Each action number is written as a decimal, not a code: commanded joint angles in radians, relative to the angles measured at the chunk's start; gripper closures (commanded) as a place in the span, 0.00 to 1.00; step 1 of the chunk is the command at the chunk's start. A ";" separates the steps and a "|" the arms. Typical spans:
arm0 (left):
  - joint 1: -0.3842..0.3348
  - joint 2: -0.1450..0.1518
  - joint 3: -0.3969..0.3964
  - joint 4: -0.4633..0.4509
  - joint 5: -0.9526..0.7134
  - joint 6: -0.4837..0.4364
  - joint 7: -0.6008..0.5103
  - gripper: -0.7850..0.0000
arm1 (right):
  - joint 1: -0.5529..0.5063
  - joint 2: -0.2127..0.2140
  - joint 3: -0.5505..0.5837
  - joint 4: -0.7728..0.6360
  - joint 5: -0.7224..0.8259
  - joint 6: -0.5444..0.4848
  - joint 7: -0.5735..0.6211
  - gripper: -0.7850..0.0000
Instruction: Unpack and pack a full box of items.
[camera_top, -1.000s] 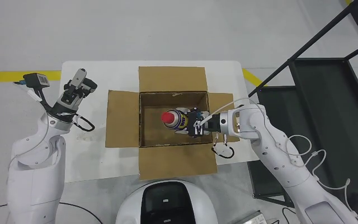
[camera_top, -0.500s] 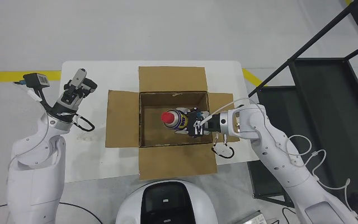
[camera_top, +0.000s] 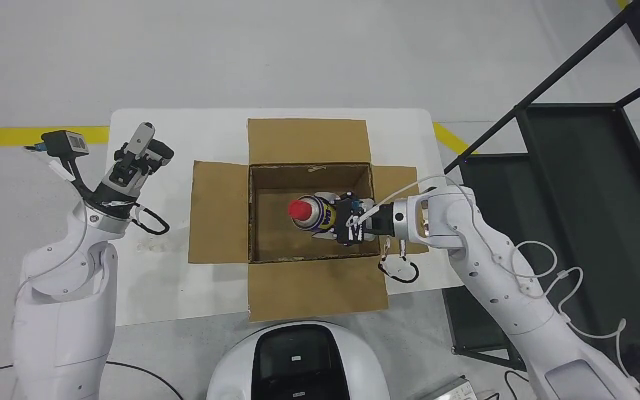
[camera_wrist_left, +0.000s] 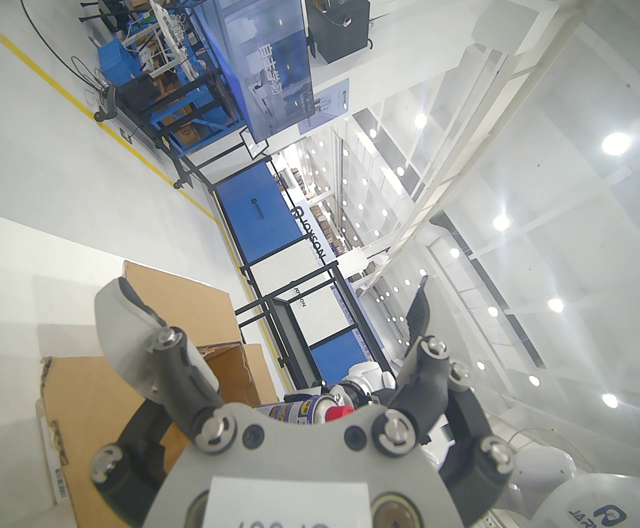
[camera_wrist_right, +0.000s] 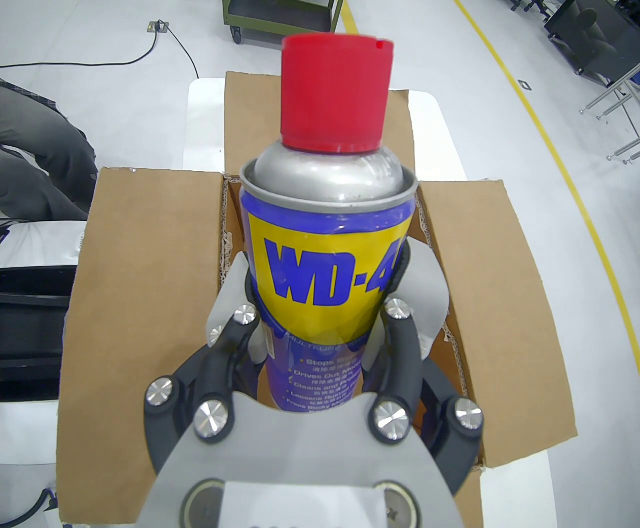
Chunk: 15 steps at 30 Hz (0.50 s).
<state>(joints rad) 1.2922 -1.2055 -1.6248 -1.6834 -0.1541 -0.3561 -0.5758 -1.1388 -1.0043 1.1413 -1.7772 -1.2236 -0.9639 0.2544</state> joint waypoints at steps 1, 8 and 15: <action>0.000 0.000 0.000 0.000 0.000 0.000 0.000 0.00 | -0.011 0.001 0.005 -0.001 0.028 -0.015 -0.041 1.00; 0.000 0.000 0.000 0.000 0.000 0.000 0.000 0.00 | -0.142 0.038 0.165 -0.085 -0.044 -0.048 -0.307 1.00; 0.000 0.000 0.000 0.000 0.000 0.000 0.000 0.00 | -0.355 0.086 0.381 -0.016 -0.208 -0.045 -0.710 1.00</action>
<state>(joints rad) 1.2922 -1.2055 -1.6248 -1.6834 -0.1541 -0.3561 -0.5758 -1.4645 -0.9220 1.4894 -1.8073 -1.4033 -1.0116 -0.3844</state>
